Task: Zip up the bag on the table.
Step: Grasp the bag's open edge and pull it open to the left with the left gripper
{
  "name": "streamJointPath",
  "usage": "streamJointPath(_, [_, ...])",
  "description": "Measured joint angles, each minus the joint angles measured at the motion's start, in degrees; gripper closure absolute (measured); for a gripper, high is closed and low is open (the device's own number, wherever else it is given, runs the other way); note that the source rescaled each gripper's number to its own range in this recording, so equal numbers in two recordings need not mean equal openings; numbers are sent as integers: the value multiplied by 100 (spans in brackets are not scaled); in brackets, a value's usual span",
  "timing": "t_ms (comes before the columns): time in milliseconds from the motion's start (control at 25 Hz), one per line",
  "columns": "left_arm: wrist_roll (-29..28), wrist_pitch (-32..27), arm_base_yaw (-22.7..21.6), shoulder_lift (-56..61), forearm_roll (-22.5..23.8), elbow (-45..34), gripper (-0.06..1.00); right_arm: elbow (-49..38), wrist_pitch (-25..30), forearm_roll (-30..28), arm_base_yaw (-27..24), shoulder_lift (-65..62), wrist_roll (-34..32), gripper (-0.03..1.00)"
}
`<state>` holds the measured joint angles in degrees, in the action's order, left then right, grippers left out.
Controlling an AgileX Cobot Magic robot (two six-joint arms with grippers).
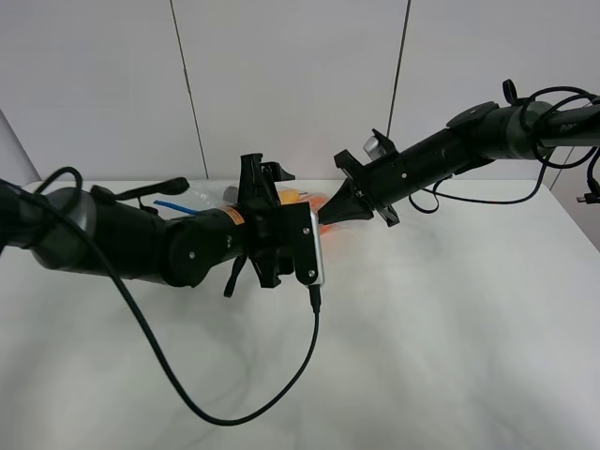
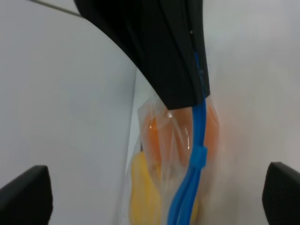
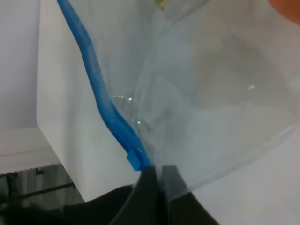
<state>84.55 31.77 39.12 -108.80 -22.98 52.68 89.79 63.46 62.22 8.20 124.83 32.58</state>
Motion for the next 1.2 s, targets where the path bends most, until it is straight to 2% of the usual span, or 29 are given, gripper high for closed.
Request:
streamJointPath(160, [-553, 1022, 0, -476, 118, 6, -6, 0, 7, 0, 0, 0, 0, 97])
streamJointPath(280, [-842, 1418, 0, -710, 333, 6, 0, 0, 12, 0, 0, 0, 0, 97])
streamJointPath(560, [-1249, 1527, 0, -850, 1079, 0, 30, 0, 12, 0, 0, 0, -54, 97])
streamJointPath(680, [-1307, 1522, 0, -902, 1212, 0, 46, 0, 19, 0, 0, 0, -56, 97])
streamJointPath(760, [-1313, 1586, 0, -962, 1237, 0, 52, 0, 19, 0, 0, 0, -56, 97])
streamJointPath(1040, [-1319, 1983, 0, -1141, 1254, 0, 57, 6, 30, -5, 0, 0, -56, 97])
streamJointPath(1200, [-1324, 1995, 0, -1141, 1254, 0, 58, 6, 61, -5, 0, 0, -56, 97])
